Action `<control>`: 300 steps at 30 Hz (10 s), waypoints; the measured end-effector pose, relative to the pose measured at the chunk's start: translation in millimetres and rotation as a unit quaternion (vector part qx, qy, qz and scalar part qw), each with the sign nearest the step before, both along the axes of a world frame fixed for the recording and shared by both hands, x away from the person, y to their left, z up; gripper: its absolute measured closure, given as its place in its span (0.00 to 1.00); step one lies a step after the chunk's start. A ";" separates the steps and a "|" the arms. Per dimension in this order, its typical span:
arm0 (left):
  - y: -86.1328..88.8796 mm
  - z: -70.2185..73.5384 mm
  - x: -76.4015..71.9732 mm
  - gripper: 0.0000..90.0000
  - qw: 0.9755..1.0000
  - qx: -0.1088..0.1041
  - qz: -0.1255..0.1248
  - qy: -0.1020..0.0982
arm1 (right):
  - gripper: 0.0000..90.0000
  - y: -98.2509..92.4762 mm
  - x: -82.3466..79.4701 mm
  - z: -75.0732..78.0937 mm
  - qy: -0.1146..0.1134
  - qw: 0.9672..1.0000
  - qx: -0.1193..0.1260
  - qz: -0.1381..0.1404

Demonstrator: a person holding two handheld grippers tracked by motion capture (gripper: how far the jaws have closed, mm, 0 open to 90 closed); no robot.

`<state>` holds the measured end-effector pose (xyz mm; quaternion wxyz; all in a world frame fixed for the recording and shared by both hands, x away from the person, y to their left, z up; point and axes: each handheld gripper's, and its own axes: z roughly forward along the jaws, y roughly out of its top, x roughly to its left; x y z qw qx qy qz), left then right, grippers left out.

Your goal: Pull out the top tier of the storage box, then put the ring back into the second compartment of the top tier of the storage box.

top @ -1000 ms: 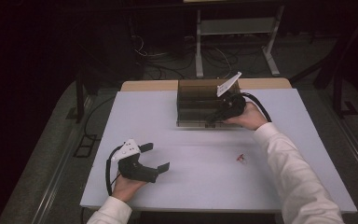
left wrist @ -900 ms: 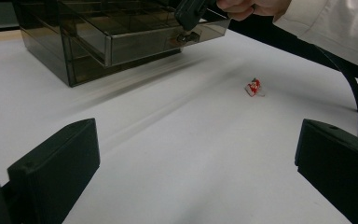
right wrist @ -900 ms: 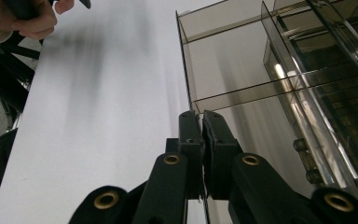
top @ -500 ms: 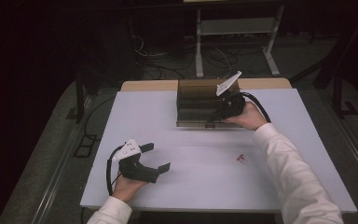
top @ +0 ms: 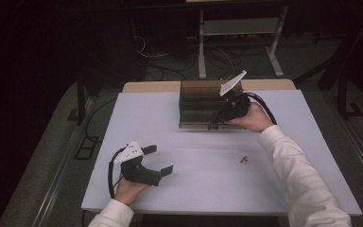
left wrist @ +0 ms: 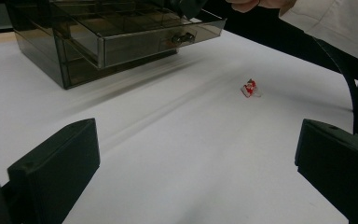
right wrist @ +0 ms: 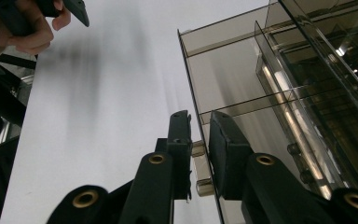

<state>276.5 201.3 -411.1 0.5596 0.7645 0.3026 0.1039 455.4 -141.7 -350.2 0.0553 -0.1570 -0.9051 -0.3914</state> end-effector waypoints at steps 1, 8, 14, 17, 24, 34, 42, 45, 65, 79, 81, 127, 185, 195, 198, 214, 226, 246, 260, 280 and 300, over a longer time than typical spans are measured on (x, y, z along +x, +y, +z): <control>-0.2 0.1 -0.2 0.00 1.000 0.000 0.000 0.000 | 0.85 -0.4 -1.1 1.4 -0.001 1.000 0.001 -0.001; -0.8 0.4 -0.3 0.00 1.000 0.000 -0.003 0.000 | 0.80 -4.3 -9.4 8.7 -0.004 1.000 0.000 -0.010; -1.5 0.4 -0.7 0.00 1.000 0.000 -0.004 -0.001 | 0.71 -11.5 -20.1 8.9 -0.006 1.000 0.006 -0.028; -2.1 0.2 -0.7 0.00 1.000 0.001 -0.004 0.001 | 0.67 -16.3 -26.1 6.8 -0.004 0.999 0.008 -0.036; -3.0 0.3 -0.5 0.00 1.000 -0.001 -0.004 0.000 | 0.53 -30.5 -38.6 3.7 -0.004 0.997 0.027 -0.068; -3.6 -0.1 0.8 0.00 1.000 0.000 -0.006 0.001 | 0.43 -43.0 -53.8 5.3 -0.007 0.995 0.025 -0.097; -3.9 -0.2 0.3 0.00 1.000 0.000 -0.005 0.002 | 0.39 -48.4 -67.2 4.8 -0.011 0.994 0.028 -0.106; -3.7 -0.2 0.9 0.00 1.000 0.000 -0.005 0.002 | 0.37 -49.2 -72.8 4.4 -0.013 0.994 0.027 -0.107; -6.3 -0.3 1.9 0.00 1.000 0.002 -0.007 0.000 | 0.30 -59.4 -98.9 -6.7 -0.011 0.992 0.031 -0.122; -7.1 -0.1 0.9 0.00 1.000 0.004 -0.008 0.000 | 0.30 -68.4 -113.8 -21.6 -0.004 0.991 0.031 -0.132; -7.1 -0.1 0.6 0.00 1.000 0.005 -0.009 -0.001 | 0.30 -70.1 -115.7 -23.8 -0.005 0.991 0.032 -0.132; -1.9 -0.2 0.0 0.00 1.000 0.004 -0.001 0.000 | 0.35 -87.2 -122.9 -73.1 0.005 0.983 -0.024 -0.180; -1.9 -0.5 0.0 0.00 1.000 0.007 0.000 0.001 | 0.78 -78.5 -125.7 -72.2 0.002 0.985 -0.049 -0.165; -1.4 -0.6 -0.3 0.00 1.000 0.006 0.002 0.000 | 0.78 -77.7 -125.2 -61.0 -0.006 0.987 -0.038 -0.158; -1.2 -0.5 -0.4 0.00 1.000 0.006 0.003 0.000 | 0.78 -78.0 -124.3 -58.7 -0.007 0.987 -0.037 -0.157; -0.8 -0.6 -0.6 0.00 1.000 0.006 0.005 0.001 | 0.78 -78.4 -121.8 -45.6 -0.014 0.987 -0.032 -0.154; -0.9 -0.6 -0.8 0.00 1.000 0.005 0.006 0.001 | 0.78 -76.1 -117.3 -32.4 -0.024 0.988 -0.030 -0.149; -0.5 -0.6 -0.7 0.00 1.000 0.006 0.006 0.001 | 0.79 -70.6 -105.5 -7.3 -0.040 0.989 -0.034 -0.141; -0.1 -0.6 -0.7 0.00 1.000 0.004 0.007 0.002 | 0.79 -66.6 -95.6 7.3 -0.047 0.989 -0.034 -0.140; -0.1 -0.9 -0.6 0.00 1.000 0.005 0.007 0.003 | 0.79 -58.6 -79.6 20.5 -0.052 0.989 -0.032 -0.138; 0.6 -0.8 -0.5 0.00 1.000 0.004 0.008 0.003 | 0.79 -42.5 -59.7 38.1 -0.055 0.989 -0.024 -0.134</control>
